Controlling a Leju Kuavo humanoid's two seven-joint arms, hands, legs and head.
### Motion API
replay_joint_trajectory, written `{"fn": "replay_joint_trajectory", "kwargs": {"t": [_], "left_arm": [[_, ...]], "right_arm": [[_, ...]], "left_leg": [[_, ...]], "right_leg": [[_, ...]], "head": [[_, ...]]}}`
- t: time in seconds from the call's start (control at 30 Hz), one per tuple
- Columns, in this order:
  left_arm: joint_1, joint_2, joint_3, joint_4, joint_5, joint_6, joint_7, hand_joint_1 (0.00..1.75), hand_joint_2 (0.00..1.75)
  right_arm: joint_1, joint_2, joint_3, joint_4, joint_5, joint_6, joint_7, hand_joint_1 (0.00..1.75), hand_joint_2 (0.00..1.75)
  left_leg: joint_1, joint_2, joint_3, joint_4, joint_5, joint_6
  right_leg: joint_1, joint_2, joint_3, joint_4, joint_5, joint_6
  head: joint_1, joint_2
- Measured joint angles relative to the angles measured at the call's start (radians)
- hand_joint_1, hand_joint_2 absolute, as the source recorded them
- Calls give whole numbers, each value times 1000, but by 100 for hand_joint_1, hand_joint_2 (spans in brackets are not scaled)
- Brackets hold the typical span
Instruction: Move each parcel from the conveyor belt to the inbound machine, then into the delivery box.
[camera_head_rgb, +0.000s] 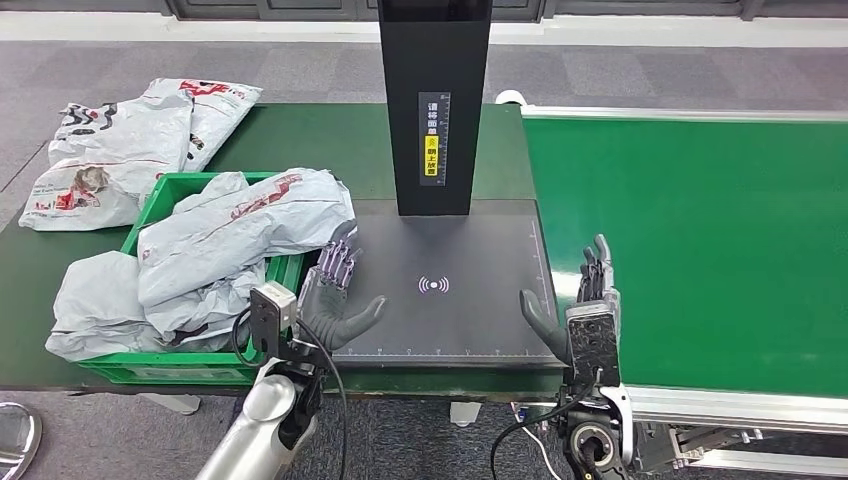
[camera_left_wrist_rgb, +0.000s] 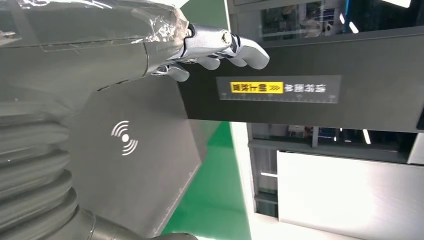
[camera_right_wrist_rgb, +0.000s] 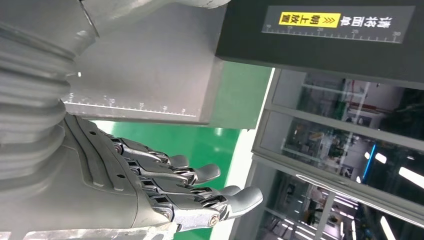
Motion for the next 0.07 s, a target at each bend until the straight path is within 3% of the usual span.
{"fn": "replay_joint_trajectory", "kwargs": {"t": [0.07], "left_arm": [[4, 0, 0, 2, -2, 0, 2, 0, 175]], "right_arm": [[5, 0, 0, 0, 0, 1, 3, 0, 175]], "left_leg": [[0, 0, 0, 0, 0, 0]], "right_leg": [[0, 0, 0, 0, 0, 0]], "head": [[0, 0]]}}
